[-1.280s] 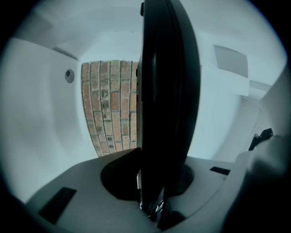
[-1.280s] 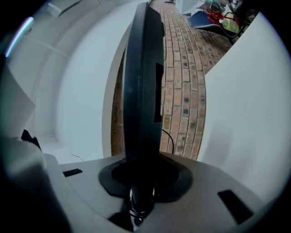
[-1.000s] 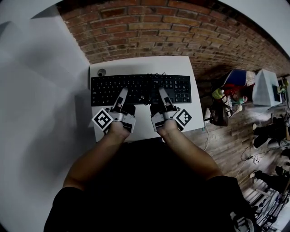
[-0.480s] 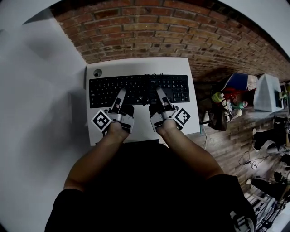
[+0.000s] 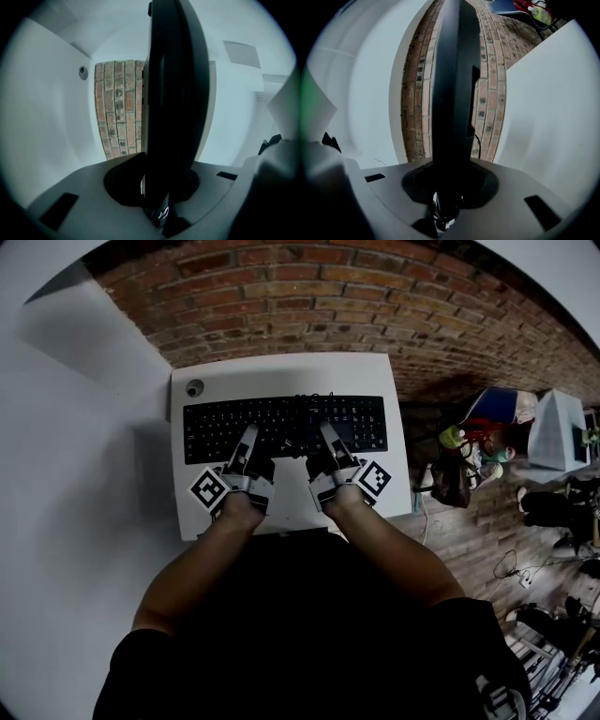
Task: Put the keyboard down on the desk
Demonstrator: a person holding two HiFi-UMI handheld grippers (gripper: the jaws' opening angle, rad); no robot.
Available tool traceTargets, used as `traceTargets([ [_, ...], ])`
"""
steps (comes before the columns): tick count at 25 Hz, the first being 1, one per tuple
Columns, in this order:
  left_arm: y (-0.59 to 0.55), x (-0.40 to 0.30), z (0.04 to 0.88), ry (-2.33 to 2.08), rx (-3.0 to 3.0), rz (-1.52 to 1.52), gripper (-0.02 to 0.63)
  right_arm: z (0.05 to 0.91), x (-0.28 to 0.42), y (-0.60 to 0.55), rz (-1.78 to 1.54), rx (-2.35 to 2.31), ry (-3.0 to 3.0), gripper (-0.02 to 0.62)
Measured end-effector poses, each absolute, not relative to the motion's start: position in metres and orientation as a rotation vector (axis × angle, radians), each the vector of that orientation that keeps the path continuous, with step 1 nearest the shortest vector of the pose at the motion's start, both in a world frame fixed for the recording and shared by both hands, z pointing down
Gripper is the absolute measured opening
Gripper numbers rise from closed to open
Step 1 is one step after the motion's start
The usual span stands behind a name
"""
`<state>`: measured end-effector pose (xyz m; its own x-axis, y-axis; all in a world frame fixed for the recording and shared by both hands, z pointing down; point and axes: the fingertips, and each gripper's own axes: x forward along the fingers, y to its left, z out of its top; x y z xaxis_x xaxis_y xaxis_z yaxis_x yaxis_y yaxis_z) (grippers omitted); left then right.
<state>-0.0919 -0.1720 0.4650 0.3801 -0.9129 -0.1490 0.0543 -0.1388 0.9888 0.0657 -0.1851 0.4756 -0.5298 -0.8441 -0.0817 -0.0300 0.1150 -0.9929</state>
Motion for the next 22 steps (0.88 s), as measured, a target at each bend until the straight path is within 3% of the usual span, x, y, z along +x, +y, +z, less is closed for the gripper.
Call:
traceTargets([
  [22,-0.172,-0.096,0.568,-0.855,1.344,-0.897,0.080,0.583,0.059,-0.180,-1.716,-0.933,1.600,0.106],
])
